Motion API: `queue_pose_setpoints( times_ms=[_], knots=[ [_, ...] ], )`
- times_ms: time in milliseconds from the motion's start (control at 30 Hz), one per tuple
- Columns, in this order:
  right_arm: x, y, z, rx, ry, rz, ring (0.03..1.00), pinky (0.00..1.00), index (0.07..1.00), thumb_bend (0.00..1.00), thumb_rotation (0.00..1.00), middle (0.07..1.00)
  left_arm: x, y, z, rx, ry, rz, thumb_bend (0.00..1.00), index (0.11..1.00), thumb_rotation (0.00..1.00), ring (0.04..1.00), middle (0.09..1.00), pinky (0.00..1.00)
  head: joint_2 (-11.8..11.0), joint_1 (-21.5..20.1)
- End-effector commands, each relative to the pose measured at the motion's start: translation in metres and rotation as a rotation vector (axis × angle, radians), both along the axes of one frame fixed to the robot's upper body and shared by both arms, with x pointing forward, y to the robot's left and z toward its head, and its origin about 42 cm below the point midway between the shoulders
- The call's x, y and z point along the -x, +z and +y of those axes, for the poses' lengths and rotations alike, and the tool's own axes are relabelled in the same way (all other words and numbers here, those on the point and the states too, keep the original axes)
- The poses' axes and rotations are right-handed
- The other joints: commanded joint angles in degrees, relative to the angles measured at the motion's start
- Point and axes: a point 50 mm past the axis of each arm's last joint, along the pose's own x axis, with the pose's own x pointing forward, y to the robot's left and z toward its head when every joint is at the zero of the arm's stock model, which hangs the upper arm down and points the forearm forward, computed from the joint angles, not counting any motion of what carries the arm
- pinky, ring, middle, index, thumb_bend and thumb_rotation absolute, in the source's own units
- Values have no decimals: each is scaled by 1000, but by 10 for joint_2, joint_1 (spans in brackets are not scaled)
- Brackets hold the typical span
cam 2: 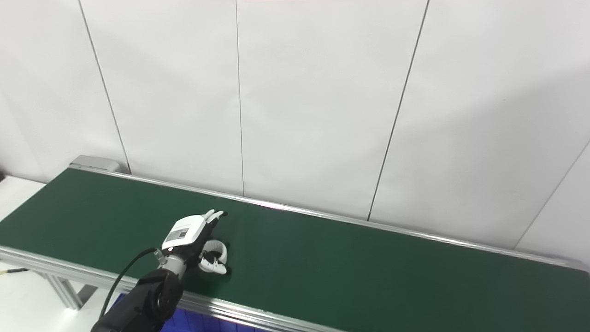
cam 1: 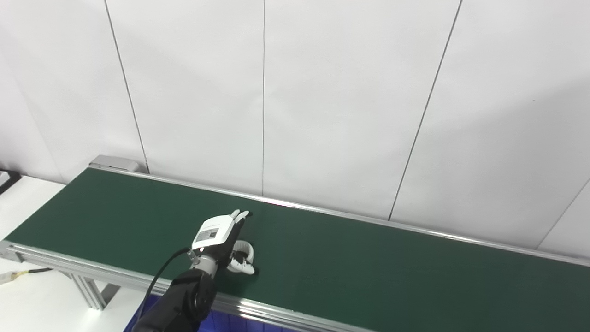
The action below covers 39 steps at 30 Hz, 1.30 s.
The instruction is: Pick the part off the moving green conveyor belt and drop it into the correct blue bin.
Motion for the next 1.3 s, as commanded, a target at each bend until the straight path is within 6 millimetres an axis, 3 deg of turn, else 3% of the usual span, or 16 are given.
queue_pose_setpoints(
  times_ms=[0,67,133,200,233,267,500,800,1067,1267],
  knots=[
    [-4,11,0,-13,1,-40,854,775,921,683,272,898,-5,16,16,-29,7,-3,733,910,68,884,933,775,1,0],
    [-4,10,0,-14,1,-41,854,775,923,685,273,899,-4,17,15,29,4,7,732,893,34,864,914,738,1,0],
    [-4,10,0,-13,-3,-40,852,774,922,693,286,898,-2,18,13,87,1,7,693,822,6,749,846,600,1,1],
    [-4,10,0,-9,-4,-41,851,769,920,694,286,896,0,20,10,145,0,14,627,739,1,626,726,515,2,1],
    [-4,11,0,-7,-4,-43,848,763,919,690,283,892,0,21,8,161,0,17,538,651,0,475,583,426,2,1],
    [-4,11,-1,-5,-3,-44,848,764,918,688,284,890,1,22,5,165,-2,22,507,586,0,405,510,364,2,1],
    [-3,11,-1,-14,-8,-40,857,781,919,682,272,894,2,26,-7,36,-37,156,496,520,0,397,481,324,3,3],
    [-4,13,0,-17,-15,-40,860,783,918,678,282,893,3,22,-5,53,-44,217,499,493,0,429,509,345,1,2],
    [-2,13,0,-16,-11,-47,856,780,917,679,278,892,20,35,-11,168,-46,13,493,532,0,372,464,277,9,-7],
    [0,17,4,-30,-8,-53,856,779,917,674,249,896,62,65,-23,349,-98,-209,490,531,0,352,446,227,25,-29]
  ],
)
